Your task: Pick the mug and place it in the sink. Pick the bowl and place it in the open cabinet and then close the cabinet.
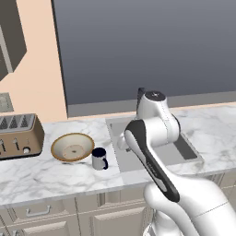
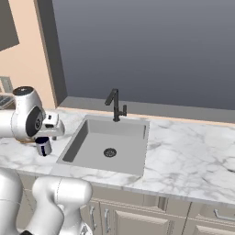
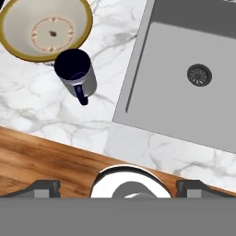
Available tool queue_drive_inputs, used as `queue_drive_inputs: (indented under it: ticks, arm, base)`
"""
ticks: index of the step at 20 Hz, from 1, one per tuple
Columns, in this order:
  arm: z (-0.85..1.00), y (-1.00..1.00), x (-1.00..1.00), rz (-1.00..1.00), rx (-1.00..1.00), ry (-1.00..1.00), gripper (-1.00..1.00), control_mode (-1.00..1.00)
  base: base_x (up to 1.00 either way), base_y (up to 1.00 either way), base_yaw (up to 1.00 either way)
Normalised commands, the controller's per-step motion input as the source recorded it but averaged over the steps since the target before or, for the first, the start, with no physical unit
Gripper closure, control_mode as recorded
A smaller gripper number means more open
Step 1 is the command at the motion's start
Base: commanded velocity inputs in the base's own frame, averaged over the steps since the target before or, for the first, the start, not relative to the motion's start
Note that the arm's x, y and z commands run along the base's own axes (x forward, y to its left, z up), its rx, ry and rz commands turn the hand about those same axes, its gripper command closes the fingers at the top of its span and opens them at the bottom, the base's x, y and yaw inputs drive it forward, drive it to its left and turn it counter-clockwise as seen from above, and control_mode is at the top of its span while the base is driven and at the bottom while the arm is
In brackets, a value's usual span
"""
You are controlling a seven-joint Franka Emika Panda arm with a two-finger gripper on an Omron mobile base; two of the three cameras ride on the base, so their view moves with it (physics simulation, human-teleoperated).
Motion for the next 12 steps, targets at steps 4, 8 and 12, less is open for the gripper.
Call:
queue_drive_inputs:
  ticks: [4, 8, 12]
  arm:
    - [-0.19, 0.14, -0.01, 0.0, 0.0, 0.0, -1.0, -1.0]
    - [-0.2, 0.09, 0.0, 0.0, 0.0, 0.0, -1.0, -1.0]
    - [-0.2, 0.09, 0.0, 0.0, 0.0, 0.0, -1.0, -1.0]
  base:
    - [0.0, 0.0, 0.0]
    - [0.0, 0.0, 0.0]
    - [0.0, 0.0, 0.0]
